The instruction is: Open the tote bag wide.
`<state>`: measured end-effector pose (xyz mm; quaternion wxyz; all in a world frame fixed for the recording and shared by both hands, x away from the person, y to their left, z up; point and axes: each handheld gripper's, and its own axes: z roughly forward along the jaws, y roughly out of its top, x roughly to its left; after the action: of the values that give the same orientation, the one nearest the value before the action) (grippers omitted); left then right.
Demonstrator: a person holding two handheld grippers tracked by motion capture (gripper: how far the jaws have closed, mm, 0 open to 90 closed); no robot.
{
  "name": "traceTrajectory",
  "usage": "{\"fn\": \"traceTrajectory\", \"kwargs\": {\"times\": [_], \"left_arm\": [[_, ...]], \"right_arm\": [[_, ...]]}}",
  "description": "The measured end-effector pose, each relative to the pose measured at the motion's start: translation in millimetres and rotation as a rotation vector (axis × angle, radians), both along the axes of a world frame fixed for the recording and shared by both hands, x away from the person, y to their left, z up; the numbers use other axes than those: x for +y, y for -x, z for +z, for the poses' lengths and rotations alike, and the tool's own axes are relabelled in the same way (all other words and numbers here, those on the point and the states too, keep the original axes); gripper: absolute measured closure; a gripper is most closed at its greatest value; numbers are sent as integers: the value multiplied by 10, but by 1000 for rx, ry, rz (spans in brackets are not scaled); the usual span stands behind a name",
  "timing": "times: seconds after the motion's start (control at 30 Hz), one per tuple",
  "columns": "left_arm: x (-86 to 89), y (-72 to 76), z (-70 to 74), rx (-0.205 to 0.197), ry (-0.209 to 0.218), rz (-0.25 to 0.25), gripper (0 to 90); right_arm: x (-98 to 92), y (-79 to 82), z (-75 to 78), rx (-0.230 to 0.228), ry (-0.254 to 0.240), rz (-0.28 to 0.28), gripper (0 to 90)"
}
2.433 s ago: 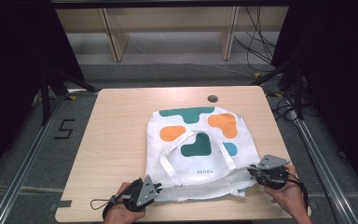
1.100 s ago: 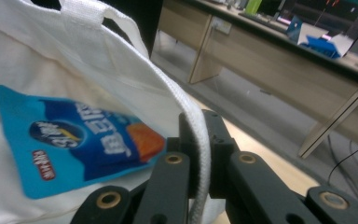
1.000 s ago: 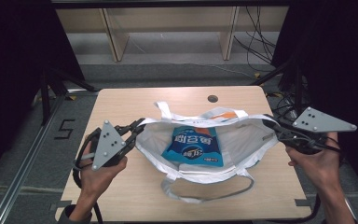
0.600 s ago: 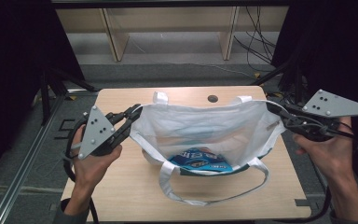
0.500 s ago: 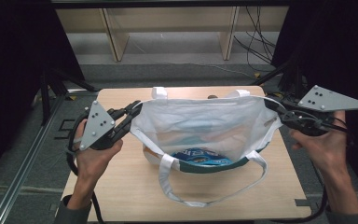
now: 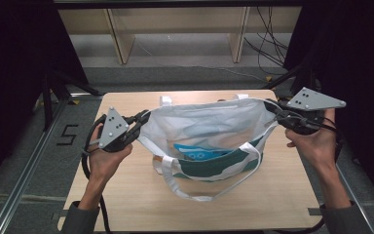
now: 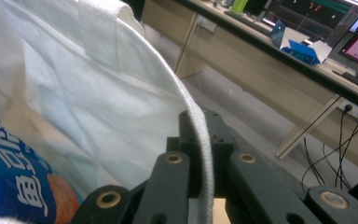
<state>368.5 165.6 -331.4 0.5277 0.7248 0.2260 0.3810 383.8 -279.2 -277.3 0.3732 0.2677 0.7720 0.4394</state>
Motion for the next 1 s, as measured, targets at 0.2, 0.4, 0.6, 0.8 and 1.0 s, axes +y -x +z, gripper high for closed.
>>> {"fn": "traceTrajectory", "kwargs": {"times": [0.2,0.4,0.6,0.8,1.0], "left_arm": [[-55,-134,-305,75,-38,15,862],[-91,-276,-440,126,-28,23,857],[-141,-338,-521,154,-42,35,855],[-185,-401,-660,188,-60,38,851],[-211,-471,-814,215,-97,43,851]], "right_arm": [[52,-61,-201,32,36,-23,886],[8,-112,-327,54,6,-29,886],[-36,-111,-441,73,-12,-38,886],[-80,-99,-619,67,-45,-43,885],[-98,-115,-812,88,-21,-59,885]]}}
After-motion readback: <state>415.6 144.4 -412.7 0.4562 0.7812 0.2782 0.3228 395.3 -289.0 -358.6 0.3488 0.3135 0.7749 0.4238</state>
